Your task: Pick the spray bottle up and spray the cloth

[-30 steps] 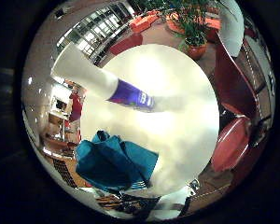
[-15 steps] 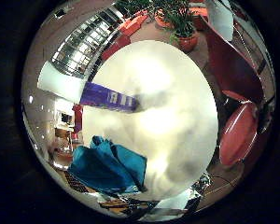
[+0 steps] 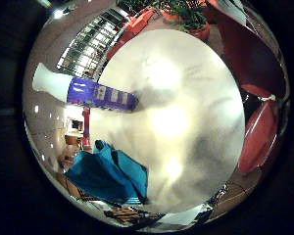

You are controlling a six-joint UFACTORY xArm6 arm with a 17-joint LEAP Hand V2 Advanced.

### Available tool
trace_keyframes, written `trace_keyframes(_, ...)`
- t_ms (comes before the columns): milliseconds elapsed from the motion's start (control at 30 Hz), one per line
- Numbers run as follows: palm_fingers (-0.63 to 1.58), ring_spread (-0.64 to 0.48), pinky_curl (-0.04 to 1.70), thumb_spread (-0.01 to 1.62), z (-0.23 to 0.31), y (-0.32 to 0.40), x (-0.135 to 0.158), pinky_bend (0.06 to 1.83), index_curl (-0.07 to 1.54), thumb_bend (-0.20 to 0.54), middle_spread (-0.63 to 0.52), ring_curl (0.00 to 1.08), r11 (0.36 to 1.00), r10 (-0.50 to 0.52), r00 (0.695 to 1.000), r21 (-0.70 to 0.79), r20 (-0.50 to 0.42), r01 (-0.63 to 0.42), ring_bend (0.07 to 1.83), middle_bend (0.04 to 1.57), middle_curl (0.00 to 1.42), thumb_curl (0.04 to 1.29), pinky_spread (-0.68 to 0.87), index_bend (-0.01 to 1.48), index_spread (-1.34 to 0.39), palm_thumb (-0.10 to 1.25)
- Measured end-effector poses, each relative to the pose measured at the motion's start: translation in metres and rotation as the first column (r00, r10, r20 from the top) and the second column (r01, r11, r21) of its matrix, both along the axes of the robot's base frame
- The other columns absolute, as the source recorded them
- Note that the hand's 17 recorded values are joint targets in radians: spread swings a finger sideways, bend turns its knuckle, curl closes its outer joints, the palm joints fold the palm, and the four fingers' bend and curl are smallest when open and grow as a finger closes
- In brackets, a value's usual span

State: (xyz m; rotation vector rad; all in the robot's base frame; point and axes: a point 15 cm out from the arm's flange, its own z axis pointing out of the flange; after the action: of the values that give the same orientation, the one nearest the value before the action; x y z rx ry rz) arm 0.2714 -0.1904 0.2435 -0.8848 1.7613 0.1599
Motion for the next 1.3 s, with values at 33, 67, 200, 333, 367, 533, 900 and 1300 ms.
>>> trace_keyframes(33, 0.14, 0.18, 0.24, 1.08, -0.002, 0.001, 0.001, 0.55, 0.3, -0.023, 0.11, 0.25, 1.0, 0.004, 1.0, 0.008, -0.003, -0.004, 0.59, 0.34, 0.38, 0.32, 0.36, 0.16, -0.13, 0.55)
trace_keyframes(67, 0.14, 0.18, 0.24, 1.08, -0.005, 0.003, 0.002, 0.55, 0.3, -0.023, 0.12, 0.25, 1.0, 0.011, 1.0, 0.016, -0.006, -0.011, 0.58, 0.34, 0.38, 0.32, 0.36, 0.16, -0.13, 0.55)
trace_keyframes(200, 0.14, 0.18, 0.24, 1.08, -0.012, 0.009, 0.015, 0.53, 0.29, -0.023, 0.13, 0.25, 0.998, 0.055, 0.998, 0.031, -0.013, -0.054, 0.57, 0.33, 0.38, 0.32, 0.36, 0.16, -0.13, 0.55)
trace_keyframes(333, 0.14, 0.18, 0.24, 1.08, -0.002, 0.012, 0.036, 0.52, 0.29, -0.022, 0.14, 0.25, 0.997, 0.069, 0.997, 0.036, 0.017, -0.07, 0.56, 0.32, 0.37, 0.32, 0.36, 0.15, -0.12, 0.55)
trace_keyframes(367, 0.14, 0.18, 0.24, 1.08, -0.002, 0.015, 0.04, 0.51, 0.29, -0.023, 0.14, 0.25, 0.996, 0.077, 0.997, 0.038, 0.019, -0.078, 0.56, 0.32, 0.37, 0.32, 0.36, 0.15, -0.12, 0.55)
trace_keyframes(533, 0.14, 0.18, 0.25, 1.08, -0.004, 0.025, 0.055, 0.49, 0.29, -0.023, 0.14, 0.25, 0.994, 0.104, 0.995, 0.028, 0.003, -0.104, 0.55, 0.32, 0.37, 0.32, 0.37, 0.15, -0.12, 0.56)
trace_keyframes(900, 0.49, -0.03, 0.24, 1.05, -0.009, 0.056, 0.084, 0.45, 0.29, -0.018, -0.02, 0.31, 0.987, 0.161, 0.986, 0.004, -0.035, -0.161, 0.78, 0.51, 0.44, 0.34, 0.22, 0.17, -0.15, 0.63)
trace_keyframes(1300, 1.23, -0.22, 0.54, 0.85, -0.008, 0.087, 0.104, 1.08, 0.67, -0.019, -0.19, 0.56, 0.981, 0.19, 0.982, 0.04, -0.009, -0.19, 1.21, 1.04, 0.75, 0.53, -0.31, 0.71, -0.35, 0.9)
